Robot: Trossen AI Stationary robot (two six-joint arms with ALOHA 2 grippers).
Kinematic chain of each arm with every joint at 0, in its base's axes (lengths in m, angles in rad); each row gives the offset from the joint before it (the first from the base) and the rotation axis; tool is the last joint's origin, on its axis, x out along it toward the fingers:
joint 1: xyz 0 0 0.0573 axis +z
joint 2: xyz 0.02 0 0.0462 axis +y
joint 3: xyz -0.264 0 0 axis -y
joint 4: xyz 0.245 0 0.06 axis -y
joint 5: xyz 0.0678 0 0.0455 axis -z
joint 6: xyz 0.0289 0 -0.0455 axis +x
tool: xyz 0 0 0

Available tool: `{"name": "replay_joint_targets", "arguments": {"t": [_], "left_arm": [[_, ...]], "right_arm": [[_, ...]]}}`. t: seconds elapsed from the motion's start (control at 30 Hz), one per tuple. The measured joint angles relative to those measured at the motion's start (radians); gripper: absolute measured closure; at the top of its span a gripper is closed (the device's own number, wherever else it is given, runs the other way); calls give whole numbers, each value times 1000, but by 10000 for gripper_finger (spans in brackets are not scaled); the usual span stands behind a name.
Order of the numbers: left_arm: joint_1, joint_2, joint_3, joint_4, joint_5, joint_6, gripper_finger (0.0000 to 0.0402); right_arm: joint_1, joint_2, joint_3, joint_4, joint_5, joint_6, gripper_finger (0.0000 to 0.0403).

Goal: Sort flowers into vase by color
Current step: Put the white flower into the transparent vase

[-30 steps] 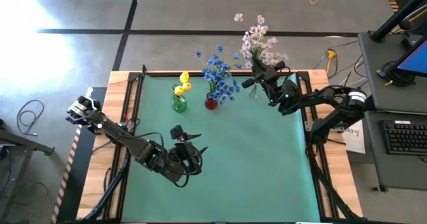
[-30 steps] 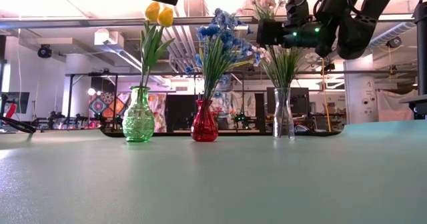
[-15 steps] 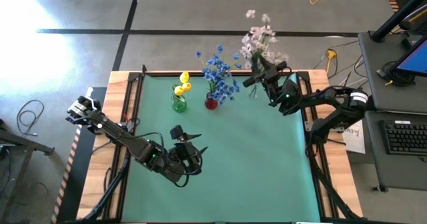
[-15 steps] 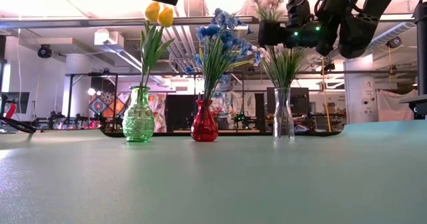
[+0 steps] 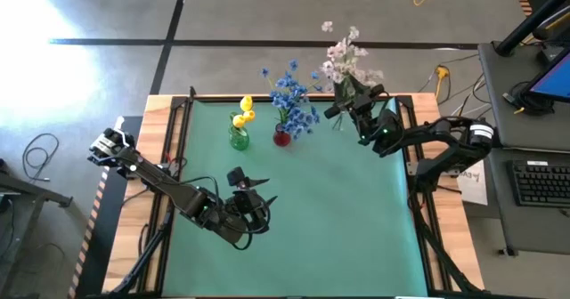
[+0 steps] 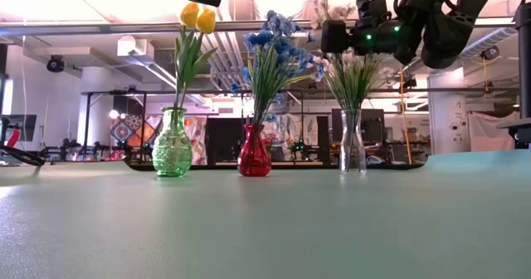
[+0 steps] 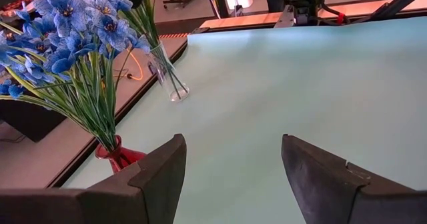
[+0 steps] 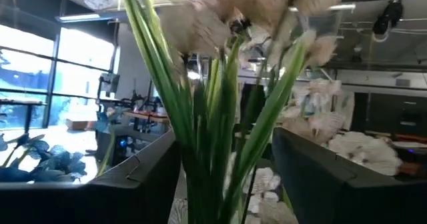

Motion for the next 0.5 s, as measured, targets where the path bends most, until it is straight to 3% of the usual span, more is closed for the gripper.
{"name": "replay_joint_targets", "arguments": {"t": [0.5], "left_arm": [[0,0,0,0,0,5,171]], "right_arm": [[25,-138,0,-233,47,53,160]]}}
